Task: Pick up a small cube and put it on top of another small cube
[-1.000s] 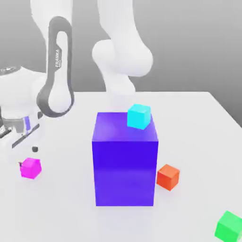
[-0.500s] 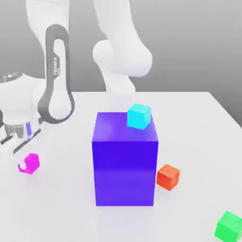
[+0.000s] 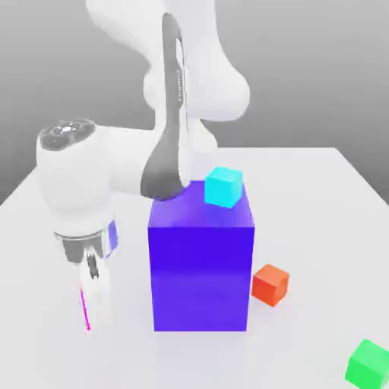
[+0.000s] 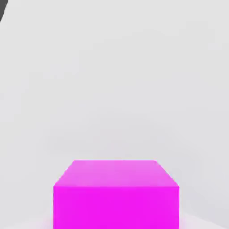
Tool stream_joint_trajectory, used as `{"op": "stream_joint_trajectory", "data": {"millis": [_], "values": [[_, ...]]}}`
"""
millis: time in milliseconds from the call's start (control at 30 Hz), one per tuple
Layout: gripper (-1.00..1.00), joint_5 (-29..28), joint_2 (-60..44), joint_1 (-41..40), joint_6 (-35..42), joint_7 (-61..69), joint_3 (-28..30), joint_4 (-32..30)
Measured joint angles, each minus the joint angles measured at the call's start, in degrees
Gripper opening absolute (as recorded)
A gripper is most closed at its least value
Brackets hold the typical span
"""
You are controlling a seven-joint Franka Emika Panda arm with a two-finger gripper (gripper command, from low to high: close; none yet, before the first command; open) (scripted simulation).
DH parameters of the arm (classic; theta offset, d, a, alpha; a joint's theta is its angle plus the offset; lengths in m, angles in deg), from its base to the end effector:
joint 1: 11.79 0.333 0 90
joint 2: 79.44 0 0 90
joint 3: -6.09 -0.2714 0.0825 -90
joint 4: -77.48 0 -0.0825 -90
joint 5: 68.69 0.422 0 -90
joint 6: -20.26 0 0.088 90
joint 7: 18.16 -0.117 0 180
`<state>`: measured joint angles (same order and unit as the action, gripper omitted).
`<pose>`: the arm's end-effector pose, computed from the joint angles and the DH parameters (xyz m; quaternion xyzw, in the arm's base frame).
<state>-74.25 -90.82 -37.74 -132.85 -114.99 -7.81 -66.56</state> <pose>0.4613 -0.0876 0.1159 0.6149 -0.7884 -0.0137 0.0091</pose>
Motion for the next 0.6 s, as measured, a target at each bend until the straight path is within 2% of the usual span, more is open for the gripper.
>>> {"op": "stream_joint_trajectory", "data": {"millis": [433, 567, 600], "values": [[-1.0, -9.0, -6.4, 21.4, 8.9, -0.9, -15.5, 14.2], [-1.0, -15.2, -13.1, 26.8, 5.2, -4.6, -13.4, 16.6], [1.0, -16.5, -14.8, 27.8, 3.9, -5.5, -12.3, 16.9]]}}
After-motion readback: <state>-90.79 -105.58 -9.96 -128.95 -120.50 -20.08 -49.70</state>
